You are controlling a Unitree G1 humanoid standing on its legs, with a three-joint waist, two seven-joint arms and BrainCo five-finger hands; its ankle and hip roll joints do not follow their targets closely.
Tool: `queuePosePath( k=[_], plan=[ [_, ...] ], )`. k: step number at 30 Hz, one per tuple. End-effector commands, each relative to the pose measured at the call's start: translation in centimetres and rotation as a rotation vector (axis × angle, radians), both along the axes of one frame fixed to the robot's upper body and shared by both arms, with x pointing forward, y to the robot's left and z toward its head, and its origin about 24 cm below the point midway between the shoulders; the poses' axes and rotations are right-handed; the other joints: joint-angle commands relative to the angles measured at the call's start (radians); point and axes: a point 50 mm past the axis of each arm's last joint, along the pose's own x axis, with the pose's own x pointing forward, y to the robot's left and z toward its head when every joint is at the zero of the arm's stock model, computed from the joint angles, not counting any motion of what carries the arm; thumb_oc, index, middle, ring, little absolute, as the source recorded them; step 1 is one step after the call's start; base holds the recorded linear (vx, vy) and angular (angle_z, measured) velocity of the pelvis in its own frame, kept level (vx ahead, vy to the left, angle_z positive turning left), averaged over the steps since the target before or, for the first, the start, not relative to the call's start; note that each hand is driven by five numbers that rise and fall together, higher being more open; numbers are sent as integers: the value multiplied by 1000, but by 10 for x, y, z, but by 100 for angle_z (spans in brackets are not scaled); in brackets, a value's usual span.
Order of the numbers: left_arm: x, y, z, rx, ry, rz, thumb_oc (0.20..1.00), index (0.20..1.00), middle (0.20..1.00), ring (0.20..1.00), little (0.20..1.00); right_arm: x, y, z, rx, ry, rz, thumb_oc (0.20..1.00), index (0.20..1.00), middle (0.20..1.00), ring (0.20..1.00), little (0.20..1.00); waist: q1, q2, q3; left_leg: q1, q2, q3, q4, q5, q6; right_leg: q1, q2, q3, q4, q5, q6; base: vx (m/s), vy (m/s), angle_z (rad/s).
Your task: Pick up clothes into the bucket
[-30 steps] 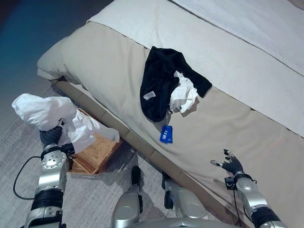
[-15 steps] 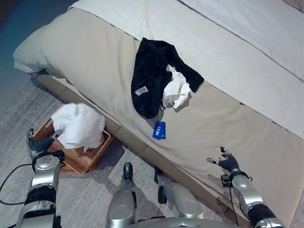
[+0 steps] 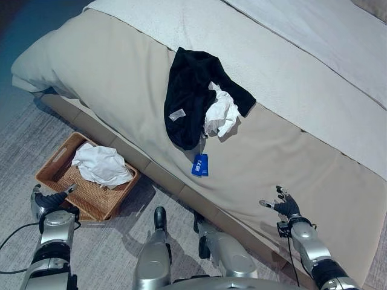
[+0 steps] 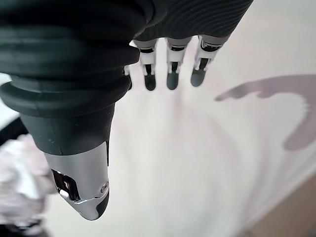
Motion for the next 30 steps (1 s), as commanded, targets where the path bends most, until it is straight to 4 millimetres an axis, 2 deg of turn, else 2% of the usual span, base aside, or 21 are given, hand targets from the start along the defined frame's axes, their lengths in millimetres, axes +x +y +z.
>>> queuePosePath(
  k=[1,4,7,11,12,13,15,17,22,26,27,30],
  plan=[
    [5,-23,-9,-32,-91,-39,1000,1000,1000,1000,1000,38,0,71,-11,-368,-3,1000,1000,1000,1000,1000,12,31,-12,-66,-42,-9,78,-46,53,-65,-83,-71,114,-26,58,0,0,0],
    [9,-45,-23,-33,-24,-154,1000,1000,1000,1000,1000,53,7,116,-97,-553,80,1000,1000,1000,1000,1000,20,54,3,-77,-49,-19,93,-51,56,-73,-92,-75,136,-40,55,-16,-18,5],
    [13,-70,-40,-63,49,-277,1000,1000,1000,1000,1000,69,13,149,-133,-676,113,1000,1000,1000,1000,1000,27,79,20,-110,-49,-31,117,-45,60,-109,-109,-84,180,-57,48,-40,-42,18],
    [10,-97,-61,-141,116,-347,1000,1000,1000,1000,1000,86,16,180,-244,-758,126,1000,1000,1000,1000,1000,43,108,33,-161,-47,-57,140,-34,63,-166,-125,-94,244,-83,39,-45,-76,28],
    [4,-111,-74,-219,130,-340,1000,1000,1000,1000,1000,94,15,190,-298,-775,109,1000,1000,1000,1000,1000,57,121,40,-183,-47,-72,151,-32,64,-190,-130,-101,276,-98,33,-20,-83,22],
    [4,-111,-74,-219,129,-340,1000,1000,1000,1000,1000,95,15,190,-299,-775,109,1000,1000,1000,1000,1000,56,121,39,-185,-47,-73,152,-32,64,-192,-131,-101,277,-98,33,-13,-114,21],
    [1,-124,-82,-251,163,-383,1000,1000,1000,1000,1000,103,11,202,-348,-793,75,1000,1000,1000,1000,1000,68,133,46,-209,-49,-93,161,-25,64,-209,-136,-112,298,-111,29,-1,-108,20],
    [-4,-133,-88,-260,195,-425,1000,1000,1000,1000,1000,113,4,214,-411,-794,29,1000,1000,1000,1000,1000,84,149,54,-231,-48,-112,168,-18,62,-230,-142,-130,325,-126,22,5,-133,29],
    [-10,-146,-96,-248,255,-506,1000,1000,1000,1000,1000,139,-26,256,-565,-788,-130,1000,1000,1000,1000,1000,113,190,88,-295,-50,-163,189,1,50,-293,-156,-167,404,-161,7,-4,-131,29],
    [-12,-152,-98,-259,253,-509,1000,1000,1000,1000,1000,152,-45,283,-605,-748,-252,1000,1000,1000,1000,1000,133,218,120,-353,-44,-195,214,13,39,-351,-154,-187,463,-191,-9,18,-133,26],
    [-11,-152,-98,-261,251,-507,1000,1000,1000,1000,1000,152,-45,284,-606,-750,-250,1000,1000,1000,1000,1000,130,215,119,-340,-45,-200,214,-13,35,-343,-152,-175,473,-220,0,104,-130,14],
    [-8,-156,-96,-277,214,-488,1000,1000,1000,1000,1000,155,-59,284,-655,-664,-312,1000,1000,1000,1000,1000,139,229,120,-368,-37,-222,202,6,25,-380,-156,-190,501,-243,-6,47,-113,14]
  ],
)
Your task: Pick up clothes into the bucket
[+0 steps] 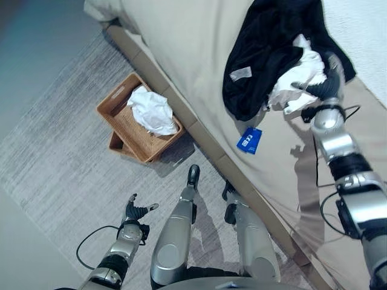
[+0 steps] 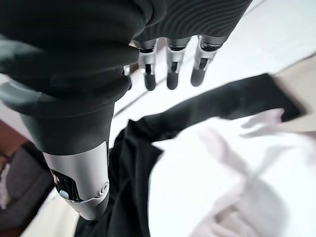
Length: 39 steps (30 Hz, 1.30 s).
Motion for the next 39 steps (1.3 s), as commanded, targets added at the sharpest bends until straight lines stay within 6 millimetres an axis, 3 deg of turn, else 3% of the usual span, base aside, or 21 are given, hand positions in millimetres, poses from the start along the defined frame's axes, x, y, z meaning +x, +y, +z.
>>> queuePosePath(
  k=[1,6,8,9,10,12,19,25,26,31,32,33,34,35,39],
  plan=[
    [-9,7,-2,3,-8,63,1000,1000,1000,1000,1000,-10,-32,-5,-100,71,-135,1000,1000,1000,1000,1000,-5,10,-15,14,13,-10,52,-56,38,-10,-68,-11,174,-107,48,11,-117,19],
    [8,-6,8,-25,-76,45,1000,1000,1000,1000,1000,-15,-58,-8,-157,219,-276,1000,1000,1000,1000,1000,-1,30,-15,1,26,-45,-13,-11,19,-44,-73,-40,191,-125,39,11,-79,24],
    [14,-11,12,-33,-97,27,1000,1000,1000,1000,1000,-16,-64,-7,-167,260,-292,708,708,708,708,708,0,32,-15,0,29,-50,-22,-8,19,-56,-72,-40,195,-126,39,10,-43,18],
    [17,-12,14,-42,-110,33,1000,1000,1000,1000,1000,-16,-64,-6,-170,276,-290,495,495,495,495,495,0,32,-15,-2,28,-49,-23,-8,20,-63,-70,-38,197,-126,38,1,-36,14],
    [19,-12,15,-47,-117,38,1000,1000,1000,1000,1000,-16,-66,-7,-162,294,-287,231,231,231,231,231,0,31,-15,-4,27,-47,-22,-11,21,-68,-70,-36,198,-124,39,0,-26,11],
    [20,-14,15,-58,-117,42,1000,1000,1000,1000,1000,-16,-67,-7,-153,318,-290,200,200,200,200,200,0,31,-15,-6,26,-47,-17,-12,21,-76,-68,-32,203,-123,39,-1,-8,3],
    [22,-17,11,-65,-85,53,1000,1000,1000,1000,1000,-22,-78,-9,-129,386,-329,200,200,200,200,200,-8,35,-15,23,24,-42,-44,-6,22,-61,-67,-22,192,-119,44,-9,11,-3],
    [19,-18,9,-72,-75,69,1000,1000,1000,1000,1000,-22,-78,2,-106,292,-328,200,200,200,200,200,-22,33,-15,55,17,-35,-49,-13,25,-23,-67,-11,159,-103,50,-27,36,-7],
    [19,-17,9,-70,-79,71,1000,1000,1000,1000,1000,-20,-74,9,-111,256,-315,200,200,200,200,200,-22,34,-15,35,17,-30,-44,9,29,-33,-65,-21,139,-62,43,-104,74,-11],
    [17,-14,8,-67,-73,93,1000,1000,1000,1000,1000,-10,-42,39,-92,22,-184,200,200,200,200,200,-40,6,-15,56,21,-13,-46,2,30,-1,-53,-5,94,-37,52,-26,33,-3],
    [16,-12,8,-56,-72,96,1000,1000,1000,1000,1000,-10,-31,48,-115,-46,-151,307,307,307,307,307,-46,-8,-15,63,24,-3,-46,-3,31,9,-48,2,80,-27,55,-7,29,-4],
    [16,-12,8,-56,-72,96,1000,1000,1000,1000,1000,-10,-31,48,-115,-46,-151,645,645,645,645,645,-45,-8,-15,64,24,-2,-46,-3,31,10,-48,2,80,-27,55,-8,31,-5],
    [16,-12,8,-50,-76,98,1000,1000,1000,1000,1000,-10,-25,53,-127,-82,-136,928,928,928,928,928,-49,-13,-15,66,24,2,-46,-6,32,13,-46,7,71,-21,57,-11,31,-6],
    [16,-10,9,-43,-79,98,1000,1000,1000,1000,1000,-10,-19,57,-147,-102,-116,1000,1000,1000,1000,1000,-52,-20,-15,68,25,6,-45,-8,32,17,-43,12,63,-16,59,-15,39,-7],
    [18,-7,11,-39,-94,108,1000,1000,1000,1000,1000,-10,-10,65,-159,-146,-89,1000,1000,1000,1000,1000,-54,-39,-15,69,25,21,-40,-13,36,24,-36,23,38,1,63,-13,27,-11]
  ],
)
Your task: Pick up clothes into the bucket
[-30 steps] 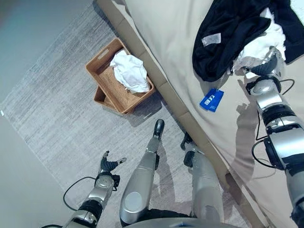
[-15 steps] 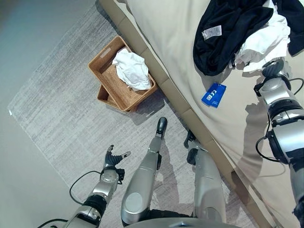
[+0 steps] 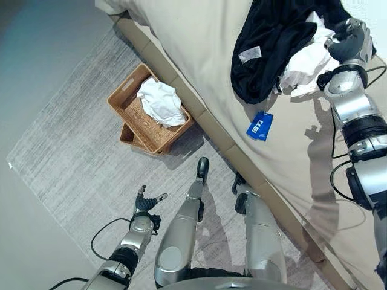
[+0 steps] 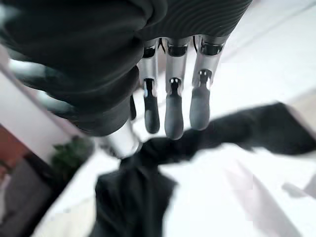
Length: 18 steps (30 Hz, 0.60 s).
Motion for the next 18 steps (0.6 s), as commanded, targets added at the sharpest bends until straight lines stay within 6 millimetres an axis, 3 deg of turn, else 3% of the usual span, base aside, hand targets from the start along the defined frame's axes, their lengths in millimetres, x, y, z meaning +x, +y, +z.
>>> queuePosePath(
  k=[1,9,15,16,18],
  plan=[
    [-5,17,-2,42,13,61,1000,1000,1000,1000,1000,-9,-13,19,-64,-72,-60,1000,1000,1000,1000,1000,14,-71,7,52,41,25,29,-67,-1,79,-7,14,-59,25,73,-9,17,-19],
    [-9,20,-4,43,28,64,1000,1000,1000,1000,1000,-3,-22,16,-127,55,-142,1000,1000,1000,1000,1000,29,-67,7,12,38,21,33,-55,-1,57,-8,5,-70,32,73,-1,3,-1],
    [-11,19,-6,48,39,57,1000,1000,1000,1000,1000,-11,-53,3,-122,171,-279,1000,1000,1000,1000,1000,53,-41,7,-36,36,0,24,-38,-3,11,-19,-21,-48,19,69,33,-26,10],
    [-13,18,-8,45,45,56,1000,1000,1000,1000,1000,-13,-57,1,-128,190,-298,1000,1000,1000,1000,1000,56,-37,7,-21,35,-7,17,-60,-6,15,-20,-11,-26,-21,77,106,-40,-1],
    [-11,15,-7,36,38,49,1000,1000,1000,1000,1000,-17,-64,2,-127,192,-323,1000,1000,1000,1000,1000,61,-25,7,-38,33,-13,17,-57,-5,-9,-27,-16,-3,-32,76,56,-17,-1]
  ],
)
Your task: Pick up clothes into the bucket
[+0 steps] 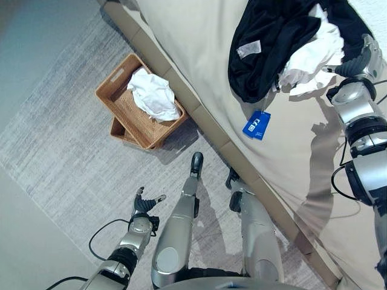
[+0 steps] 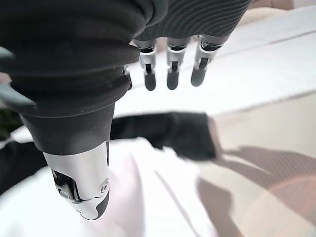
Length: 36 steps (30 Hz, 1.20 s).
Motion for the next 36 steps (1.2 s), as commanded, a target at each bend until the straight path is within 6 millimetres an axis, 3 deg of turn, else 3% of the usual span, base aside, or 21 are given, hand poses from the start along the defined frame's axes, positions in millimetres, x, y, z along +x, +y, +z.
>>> queuePosePath(
  k=[1,9,18,19,21,27,30,31,33,36],
  plan=[
    [-5,8,-2,27,6,17,1000,1000,1000,1000,1000,-14,-21,43,-136,-57,-77,1000,1000,1000,1000,1000,28,5,4,25,17,2,29,-59,3,25,-47,5,53,-52,69,31,-10,0],
    [8,-7,7,1,-54,-11,1000,1000,1000,1000,1000,-16,-26,44,-151,-31,-89,1000,1000,1000,1000,1000,37,25,4,-77,7,-11,82,-69,4,-91,-59,10,135,-88,57,18,-20,5],
    [27,-24,26,-26,-153,-59,1000,1000,1000,1000,1000,-13,-23,43,-159,1,-83,1000,1000,1000,1000,1000,48,36,4,-129,26,-24,49,-51,2,-191,-56,13,174,-93,62,17,-29,6],
    [28,-25,27,-30,-158,-65,1000,1000,1000,1000,1000,-14,-24,43,-157,2,-83,589,589,589,589,589,48,38,4,-128,26,-24,44,-49,2,-196,-57,13,177,-94,62,0,0,0],
    [30,-29,29,-40,-171,-75,1000,1000,1000,1000,1000,-13,-22,44,-157,0,-73,200,200,200,200,200,47,42,4,-128,26,-22,38,-48,2,-205,-58,15,180,-95,63,4,6,-2],
    [31,-30,30,-47,-181,-64,1000,1000,1000,1000,1000,-4,-1,45,-91,-117,37,200,200,200,200,200,23,30,4,-101,29,-2,34,-57,0,-189,-52,26,167,-86,65,-5,17,-9],
    [30,-22,31,-32,-188,-39,1000,1000,1000,1000,1000,0,33,63,-117,-285,200,200,200,200,200,200,-14,-2,4,-62,28,25,51,-78,-2,-141,-40,42,129,-61,72,-22,43,-10],
    [29,-21,31,-30,-186,-40,1000,1000,1000,1000,1000,0,33,61,-115,-283,199,200,200,200,200,200,-12,-5,4,-59,29,26,52,-79,-2,-138,-39,43,127,-61,72,-26,41,-11],
    [31,-17,35,-13,-209,-38,1000,1000,1000,1000,1000,-6,48,75,-130,-398,274,200,200,200,200,200,-30,-23,4,-64,27,47,71,-70,1,-121,-35,36,93,-13,66,-103,50,-8],
    [33,-11,44,9,-253,-56,1000,1000,1000,1000,1000,-23,55,87,-136,-541,346,200,200,200,200,200,-60,-51,4,2,20,68,96,-100,1,-29,-31,49,49,6,75,-44,44,-7]
  ],
)
